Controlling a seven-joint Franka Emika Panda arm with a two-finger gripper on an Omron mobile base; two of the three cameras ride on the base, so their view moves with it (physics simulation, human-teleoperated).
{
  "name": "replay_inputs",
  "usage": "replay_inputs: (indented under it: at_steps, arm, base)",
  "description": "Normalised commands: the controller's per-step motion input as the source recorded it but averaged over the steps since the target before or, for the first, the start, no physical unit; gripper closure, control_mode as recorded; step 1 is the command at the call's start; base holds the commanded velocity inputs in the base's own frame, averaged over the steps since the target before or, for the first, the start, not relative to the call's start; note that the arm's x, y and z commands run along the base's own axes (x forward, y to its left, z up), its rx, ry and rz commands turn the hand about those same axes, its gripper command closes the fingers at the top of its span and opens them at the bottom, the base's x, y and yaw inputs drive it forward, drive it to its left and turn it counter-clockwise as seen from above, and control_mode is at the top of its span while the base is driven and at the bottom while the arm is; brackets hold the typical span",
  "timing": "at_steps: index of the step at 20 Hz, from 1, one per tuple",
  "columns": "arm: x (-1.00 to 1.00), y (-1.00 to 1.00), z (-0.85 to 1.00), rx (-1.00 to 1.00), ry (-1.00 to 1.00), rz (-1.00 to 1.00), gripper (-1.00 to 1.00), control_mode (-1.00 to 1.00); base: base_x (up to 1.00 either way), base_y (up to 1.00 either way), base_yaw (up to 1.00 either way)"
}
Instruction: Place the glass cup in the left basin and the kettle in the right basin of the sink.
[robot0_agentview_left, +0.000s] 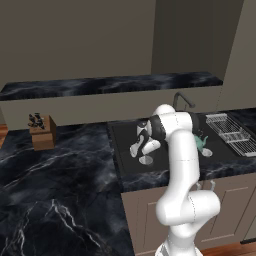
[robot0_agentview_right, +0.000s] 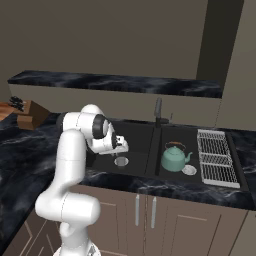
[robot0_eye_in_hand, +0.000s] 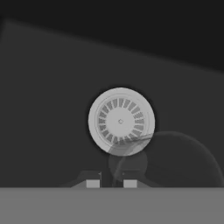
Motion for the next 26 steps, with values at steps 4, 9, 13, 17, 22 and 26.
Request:
replay_inputs:
  at_steps: [4, 9, 13, 17, 22, 26]
  arm:
    - [0.03, 0.01, -0.11, 0.00, -0.01, 0.00, -1.00, -1.00]
    - [0.00, 0.00, 0.09, 0.00, -0.06, 0.00, -1.00, -1.00]
    - [0.00, 0.07, 0.48, 0.00, -0.12, 0.00, -1.00, -1.00]
    - [-0.07, 0.16, 0.67, 0.00, -0.13, 0.00, -1.00, -1.00]
    - [-0.14, 0.19, 0.65, 0.00, -0.11, -0.01, -1.00, -1.00]
    - [-0.52, 0.08, 0.28, 0.01, -0.08, -0.02, -1.00, -1.00]
  base:
    - [0.00, 0.00, 0.00]
    - [0.00, 0.00, 0.00]
    - [0.00, 0.00, 0.00]
    - [0.00, 0.00, 0.00]
    - [0.00, 0.00, 0.00]
    - [0.00, 0.00, 0.00]
